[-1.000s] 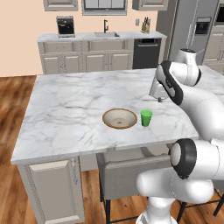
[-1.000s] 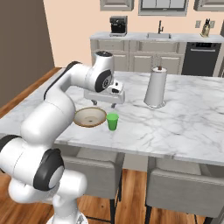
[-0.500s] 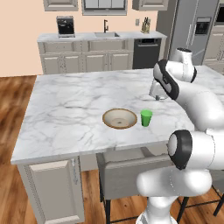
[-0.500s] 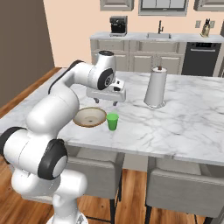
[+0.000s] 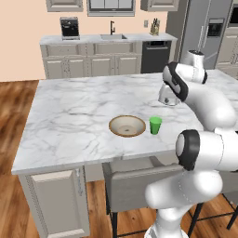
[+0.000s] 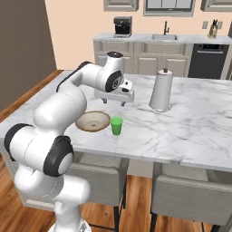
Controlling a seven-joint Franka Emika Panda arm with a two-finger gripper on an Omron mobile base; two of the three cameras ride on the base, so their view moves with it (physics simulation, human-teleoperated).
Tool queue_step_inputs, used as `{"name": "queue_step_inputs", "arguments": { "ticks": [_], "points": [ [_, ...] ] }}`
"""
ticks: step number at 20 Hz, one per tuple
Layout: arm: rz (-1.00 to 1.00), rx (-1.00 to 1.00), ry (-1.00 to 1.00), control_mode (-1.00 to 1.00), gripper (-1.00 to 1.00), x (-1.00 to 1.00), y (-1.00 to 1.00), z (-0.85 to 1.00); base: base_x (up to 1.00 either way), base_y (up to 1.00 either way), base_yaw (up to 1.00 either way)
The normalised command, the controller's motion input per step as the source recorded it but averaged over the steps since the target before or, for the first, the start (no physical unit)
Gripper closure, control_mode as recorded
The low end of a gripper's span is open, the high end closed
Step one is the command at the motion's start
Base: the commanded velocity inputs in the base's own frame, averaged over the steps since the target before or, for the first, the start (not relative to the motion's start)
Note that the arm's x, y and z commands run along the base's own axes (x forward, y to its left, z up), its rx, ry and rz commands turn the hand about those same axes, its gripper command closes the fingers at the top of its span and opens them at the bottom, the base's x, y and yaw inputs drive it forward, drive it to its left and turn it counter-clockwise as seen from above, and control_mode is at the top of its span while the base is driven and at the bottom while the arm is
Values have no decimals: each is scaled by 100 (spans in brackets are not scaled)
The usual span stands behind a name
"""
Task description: Place the cup inside the bowl on the dining table and move the bowl to any counter.
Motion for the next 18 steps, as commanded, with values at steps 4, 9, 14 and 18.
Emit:
{"name": "queue_step_inputs", "arguments": {
  "ticks": [4,9,14,18],
  "points": [
    [0,6,-7,-100,-100,32,-16,0,0,0,0],
    [0,1,0,-100,-100,23,-5,0,0,0,0],
    [0,0,0,-100,-100,19,0,0,0,0,0],
    [0,0,0,-100,-100,27,0,-1,0,0,0]
  ]
}}
